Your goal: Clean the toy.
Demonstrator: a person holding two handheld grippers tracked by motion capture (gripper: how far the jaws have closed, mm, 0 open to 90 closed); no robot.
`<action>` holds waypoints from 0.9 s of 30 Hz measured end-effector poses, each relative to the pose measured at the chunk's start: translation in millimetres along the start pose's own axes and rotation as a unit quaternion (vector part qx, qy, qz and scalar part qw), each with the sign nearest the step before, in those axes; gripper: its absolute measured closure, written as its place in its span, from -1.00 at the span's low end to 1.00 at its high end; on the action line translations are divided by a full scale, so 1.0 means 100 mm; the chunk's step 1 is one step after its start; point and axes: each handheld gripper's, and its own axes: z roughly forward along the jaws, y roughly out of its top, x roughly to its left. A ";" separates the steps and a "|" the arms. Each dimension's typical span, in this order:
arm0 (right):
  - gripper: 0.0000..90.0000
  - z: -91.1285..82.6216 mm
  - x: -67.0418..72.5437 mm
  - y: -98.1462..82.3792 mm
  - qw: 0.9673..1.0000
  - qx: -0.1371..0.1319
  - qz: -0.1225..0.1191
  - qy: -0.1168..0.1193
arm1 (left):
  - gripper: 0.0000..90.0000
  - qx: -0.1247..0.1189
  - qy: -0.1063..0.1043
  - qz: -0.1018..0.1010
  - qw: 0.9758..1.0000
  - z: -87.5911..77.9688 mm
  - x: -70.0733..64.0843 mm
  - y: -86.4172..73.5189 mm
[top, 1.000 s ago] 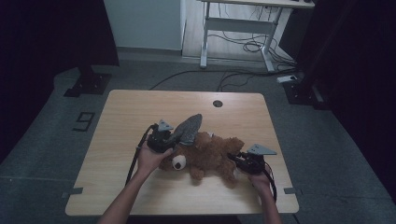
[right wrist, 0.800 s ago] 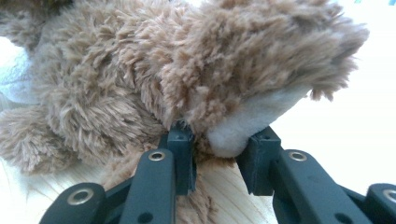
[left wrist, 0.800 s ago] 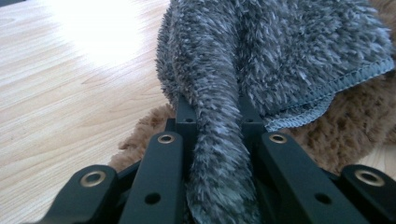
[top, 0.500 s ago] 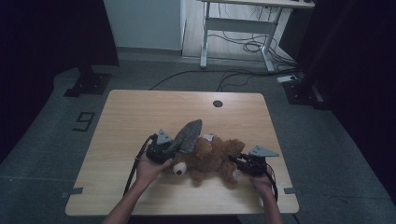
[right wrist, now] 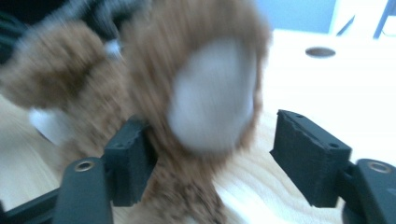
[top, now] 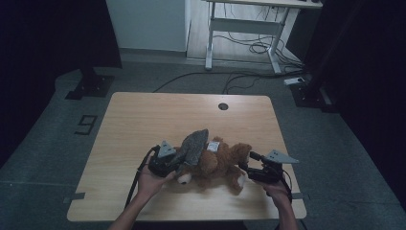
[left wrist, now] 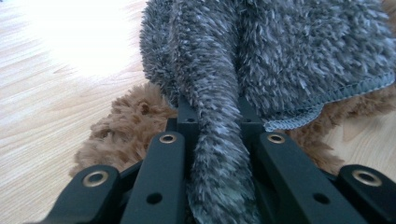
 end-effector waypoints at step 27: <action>-0.29 0.46 0.37 -0.11 0.987 0.118 -0.012 0.107 | 0.71 -0.014 -0.048 0.005 0.999 -0.28 -0.19 -0.28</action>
